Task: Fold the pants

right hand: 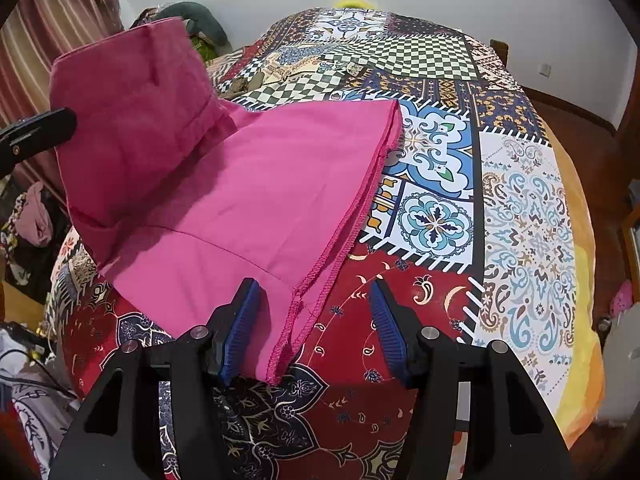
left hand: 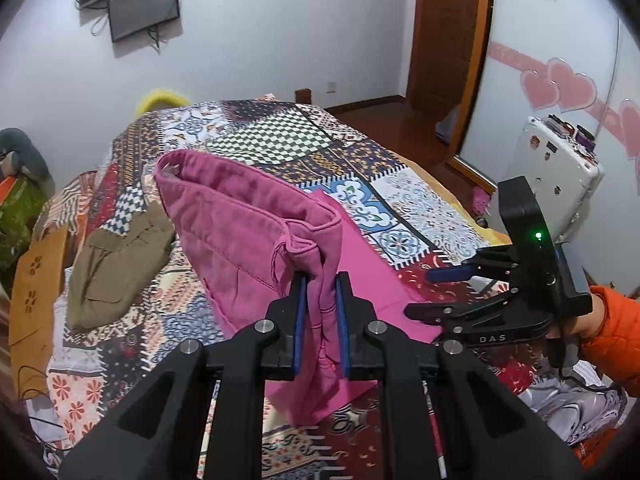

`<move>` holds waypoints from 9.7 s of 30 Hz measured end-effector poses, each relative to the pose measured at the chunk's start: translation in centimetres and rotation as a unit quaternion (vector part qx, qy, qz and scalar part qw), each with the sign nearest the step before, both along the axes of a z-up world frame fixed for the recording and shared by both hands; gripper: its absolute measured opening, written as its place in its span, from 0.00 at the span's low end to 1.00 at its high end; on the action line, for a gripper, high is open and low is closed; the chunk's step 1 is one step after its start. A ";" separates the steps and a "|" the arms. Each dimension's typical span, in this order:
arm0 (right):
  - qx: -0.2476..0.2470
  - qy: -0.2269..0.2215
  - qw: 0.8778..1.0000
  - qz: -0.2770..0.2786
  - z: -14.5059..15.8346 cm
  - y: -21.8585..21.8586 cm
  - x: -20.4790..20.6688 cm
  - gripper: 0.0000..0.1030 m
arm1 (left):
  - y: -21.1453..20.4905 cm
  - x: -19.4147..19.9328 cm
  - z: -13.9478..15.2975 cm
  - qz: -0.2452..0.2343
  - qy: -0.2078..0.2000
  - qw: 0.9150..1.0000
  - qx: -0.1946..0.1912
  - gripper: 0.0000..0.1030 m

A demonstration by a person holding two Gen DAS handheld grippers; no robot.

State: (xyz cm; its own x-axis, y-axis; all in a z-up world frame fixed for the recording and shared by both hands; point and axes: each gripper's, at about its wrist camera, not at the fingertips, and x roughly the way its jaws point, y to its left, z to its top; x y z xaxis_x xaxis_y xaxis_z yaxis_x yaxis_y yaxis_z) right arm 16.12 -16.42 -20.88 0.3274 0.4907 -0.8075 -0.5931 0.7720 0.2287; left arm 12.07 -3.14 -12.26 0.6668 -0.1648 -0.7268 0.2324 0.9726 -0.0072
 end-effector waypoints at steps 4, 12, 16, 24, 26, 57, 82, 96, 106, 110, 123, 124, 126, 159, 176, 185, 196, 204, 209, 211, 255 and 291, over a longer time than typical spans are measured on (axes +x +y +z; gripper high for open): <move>0.003 0.001 1.000 -0.003 -0.1 -0.3 -0.1 0.51 | -0.9 0.6 -0.5 -0.011 0.012 1.000 -0.003 0.13; 0.023 0.007 0.999 -0.021 0.3 -1.4 -0.3 0.51 | -2.2 1.9 -1.7 -0.031 0.044 0.998 -0.029 0.13; 0.031 0.005 0.999 -0.029 0.6 -2.1 -0.2 0.51 | -2.6 2.5 -2.7 -0.038 0.064 0.997 -0.036 0.13; 0.041 0.003 0.998 -0.042 0.8 -2.7 -0.1 0.51 | -3.7 3.1 -4.4 -0.051 0.097 0.993 -0.038 0.13; 0.043 0.004 0.998 -0.041 0.8 -2.7 -0.2 0.51 | -3.8 3.3 -4.7 -0.051 0.104 0.992 -0.042 0.13; 0.034 -0.013 0.999 -0.034 1.9 -2.6 -1.1 0.51 | 0.1 2.7 -1.4 0.030 0.066 0.996 -0.060 0.40; 0.004 -0.005 1.000 0.005 0.4 0.2 -1.5 0.51 | 5.5 3.8 -8.1 0.060 0.116 0.991 0.012 0.42; 0.004 0.005 1.000 0.009 -1.5 0.4 2.9 0.51 | 5.1 3.1 -9.2 0.064 0.149 0.986 -0.027 0.43; -0.017 0.007 0.999 -0.042 -1.1 -2.7 4.8 0.51 | 2.4 4.0 -8.8 0.035 0.158 0.984 -0.071 0.42; -0.020 -0.002 0.998 -0.056 0.1 -4.3 3.5 0.51 | 2.8 4.4 -7.9 0.037 0.144 0.987 -0.054 0.42; 0.001 0.007 0.999 -0.047 1.4 -2.7 -0.1 0.51 | 11.1 11.1 -7.3 0.111 0.116 0.987 -0.002 0.42; 0.000 0.010 0.999 -0.046 1.2 -2.4 -0.2 0.51 | 11.2 11.5 -7.7 0.112 0.119 0.987 -0.001 0.42; -0.007 0.015 0.999 -0.043 0.9 -1.9 -0.4 0.51 | 11.5 12.9 -8.3 0.107 0.126 0.986 -0.008 0.42; -0.007 0.018 0.996 -0.090 0.7 -3.5 1.1 0.53 | 11.3 10.9 -12.0 0.060 0.199 0.978 -0.024 0.42; 0.014 -0.022 0.997 -0.067 3.5 -2.1 -0.6 0.53 | 12.9 3.1 -10.8 0.095 0.187 0.977 -0.042 0.42; 0.016 -0.018 0.999 -0.028 3.5 0.3 -1.4 0.53 | 15.7 3.7 -8.4 0.126 0.158 0.977 -0.069 0.41; -0.003 0.021 1.000 -0.018 -0.2 0.5 -0.5 0.58 | 14.7 6.0 -11.4 0.112 0.167 0.979 -0.035 0.42; -0.028 0.000 1.000 -0.012 -0.5 0.5 0.6 0.59 | 14.6 4.2 -11.3 0.116 0.170 0.978 -0.046 0.42; -0.036 -0.002 0.999 -0.022 -1.2 0.2 2.6 0.59 | 13.8 2.7 -11.1 0.120 0.171 0.977 -0.049 0.42; -0.041 -0.006 0.999 -0.025 -1.3 0.3 3.2 0.59 | 13.7 2.3 -11.1 0.121 0.167 0.977 -0.055 0.42; 0.001 -0.035 0.998 -0.060 2.9 4.2 10.3 0.62 | 12.0 11.8 -7.7 0.088 0.104 0.987 -0.083 0.42; 0.045 -0.038 0.998 -0.012 0.9 6.1 12.6 0.10 | 13.0 13.7 -7.6 0.098 0.068 0.985 -0.125 0.19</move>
State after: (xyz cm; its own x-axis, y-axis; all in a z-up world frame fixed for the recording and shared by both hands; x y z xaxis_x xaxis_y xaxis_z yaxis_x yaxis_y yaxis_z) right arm 28.71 -10.30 -19.96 0.3980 0.5519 -0.7328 -0.5929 0.7643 0.2536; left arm 25.72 9.87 -19.86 0.6024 -0.2271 -0.7652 0.0201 0.9627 -0.2699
